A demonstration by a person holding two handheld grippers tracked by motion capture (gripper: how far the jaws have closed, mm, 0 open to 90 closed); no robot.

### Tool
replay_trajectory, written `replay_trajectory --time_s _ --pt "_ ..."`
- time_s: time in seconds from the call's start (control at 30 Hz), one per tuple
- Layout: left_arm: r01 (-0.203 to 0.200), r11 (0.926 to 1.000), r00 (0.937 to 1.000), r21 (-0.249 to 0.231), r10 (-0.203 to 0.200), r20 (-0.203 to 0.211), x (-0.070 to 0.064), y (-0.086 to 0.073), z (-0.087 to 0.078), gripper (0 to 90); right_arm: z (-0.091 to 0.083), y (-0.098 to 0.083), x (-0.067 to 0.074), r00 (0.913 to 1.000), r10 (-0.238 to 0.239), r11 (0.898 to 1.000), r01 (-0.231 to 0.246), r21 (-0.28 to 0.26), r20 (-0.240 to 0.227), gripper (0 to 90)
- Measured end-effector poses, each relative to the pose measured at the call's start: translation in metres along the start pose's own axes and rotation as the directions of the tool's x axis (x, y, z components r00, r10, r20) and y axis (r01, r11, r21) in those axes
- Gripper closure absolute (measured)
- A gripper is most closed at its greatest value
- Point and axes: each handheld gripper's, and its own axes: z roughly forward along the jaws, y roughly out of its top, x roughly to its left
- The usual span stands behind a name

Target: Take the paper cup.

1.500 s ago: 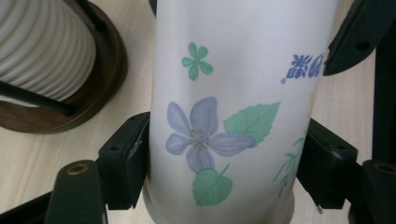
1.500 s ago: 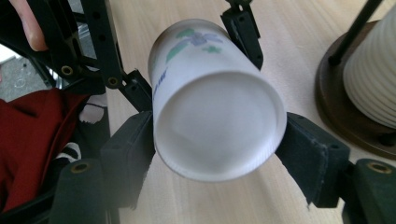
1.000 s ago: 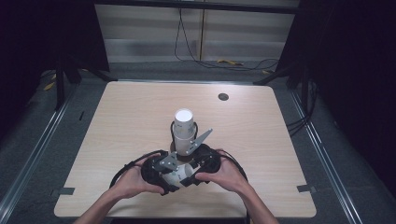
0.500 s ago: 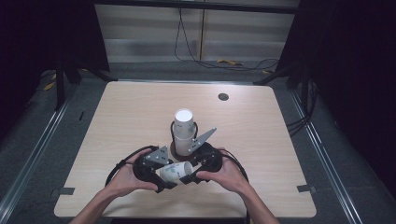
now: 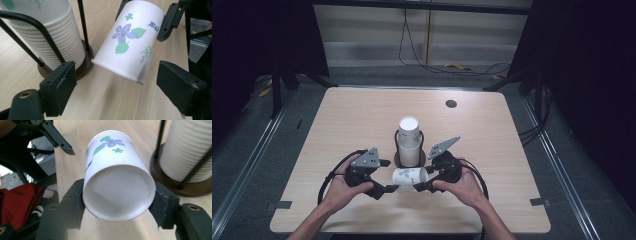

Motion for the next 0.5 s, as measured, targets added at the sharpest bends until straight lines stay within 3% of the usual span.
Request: replay_trajectory --time_s 0.13,0.23,0.3,0.5 --pt "0.02 0.9995 0.9998 -0.024 -0.02 -0.006 0.003 -0.002 -0.001 16.0 -0.005 -0.002 -0.001 0.9998 0.012 0.999 -0.011 -0.031 0.013 36.5" --pt "0.068 0.996 0.9977 -0.059 -0.067 0.013 0.008 -0.007 -0.001 16.0 -0.01 -0.005 -0.003 0.9997 0.018 0.998 -0.016 -0.061 0.019 36.5" --pt "0.072 0.9942 0.9972 -0.08 -0.074 -0.01 0.011 -0.01 -0.004 16.0 -0.011 -0.005 -0.003 0.9996 0.024 0.997 -0.023 -0.074 0.015 36.5" --pt "0.09 0.9889 0.9955 -0.119 -0.093 -0.02 0.014 -0.011 -0.009 16.0 -0.012 -0.006 -0.005 0.9995 0.025 0.995 -0.023 -0.094 0.02 36.6"
